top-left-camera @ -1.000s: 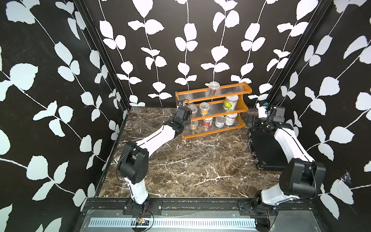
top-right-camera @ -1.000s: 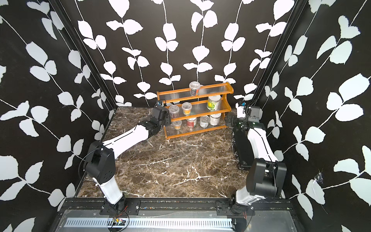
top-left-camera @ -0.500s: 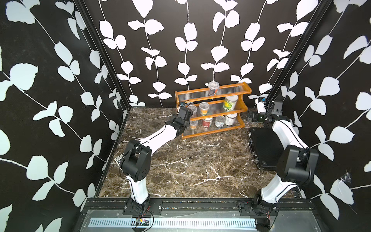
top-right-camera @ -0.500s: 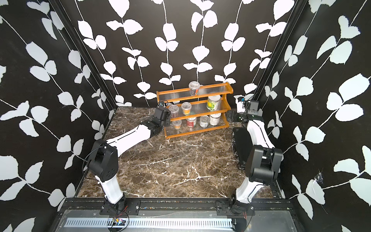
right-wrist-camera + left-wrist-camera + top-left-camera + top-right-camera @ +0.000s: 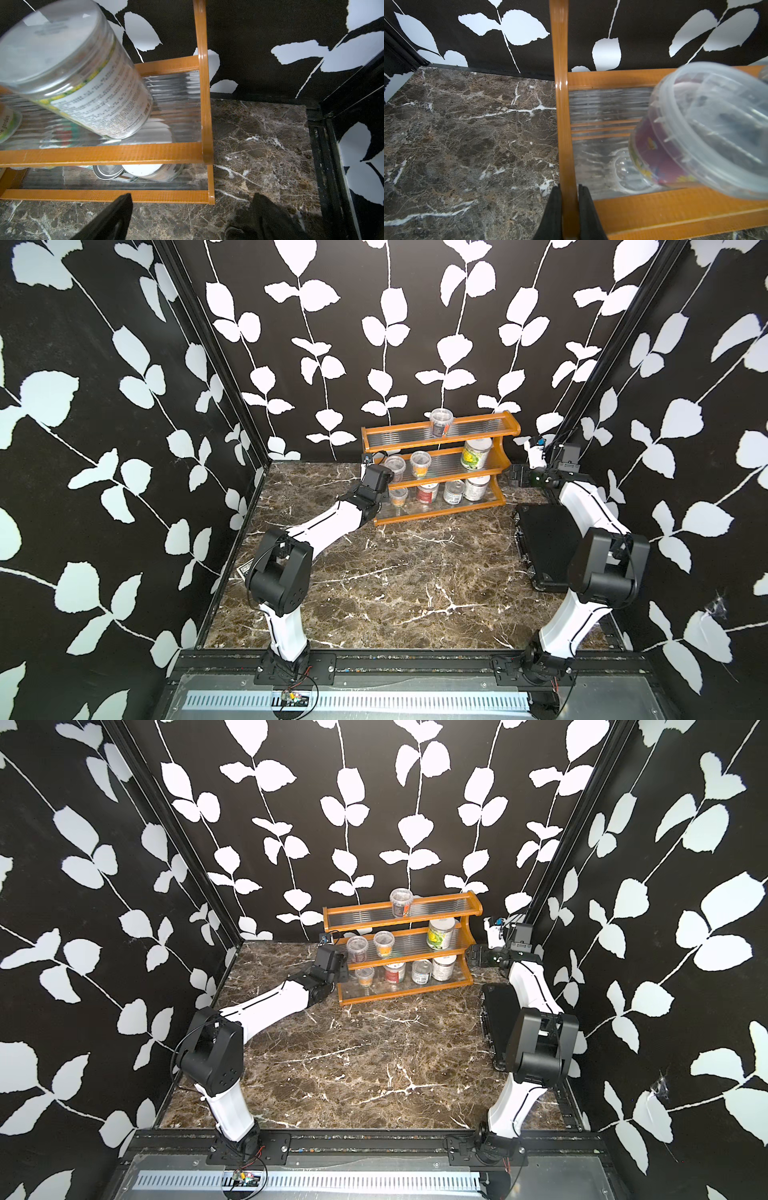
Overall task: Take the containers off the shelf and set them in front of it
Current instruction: Move the shelf to the center of the board.
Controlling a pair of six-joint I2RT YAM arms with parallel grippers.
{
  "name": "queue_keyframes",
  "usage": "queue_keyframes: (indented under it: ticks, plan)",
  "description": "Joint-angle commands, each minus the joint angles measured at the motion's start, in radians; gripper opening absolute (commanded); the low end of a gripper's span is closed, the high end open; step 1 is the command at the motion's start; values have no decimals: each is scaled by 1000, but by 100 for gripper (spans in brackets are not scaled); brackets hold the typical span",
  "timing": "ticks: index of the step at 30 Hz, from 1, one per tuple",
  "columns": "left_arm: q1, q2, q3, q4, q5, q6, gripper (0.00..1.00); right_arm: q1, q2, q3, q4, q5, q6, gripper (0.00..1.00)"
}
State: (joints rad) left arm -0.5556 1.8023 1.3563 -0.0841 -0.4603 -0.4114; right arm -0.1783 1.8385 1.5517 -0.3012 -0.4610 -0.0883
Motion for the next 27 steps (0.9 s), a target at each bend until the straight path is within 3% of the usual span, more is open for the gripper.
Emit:
queue_keyframes:
  ticks: [1, 13, 27]
  plan:
    - [8, -30, -30, -44, 26, 29, 0, 5, 36, 46, 31, 5, -21, 91]
    - [11, -53, -46, -57, 36, 36, 0, 5, 182, 200, 103, -4, 28, 69]
    - [19, -58, -44, -63, 71, 39, 0, 16, 260, 214, 156, -72, 25, 42]
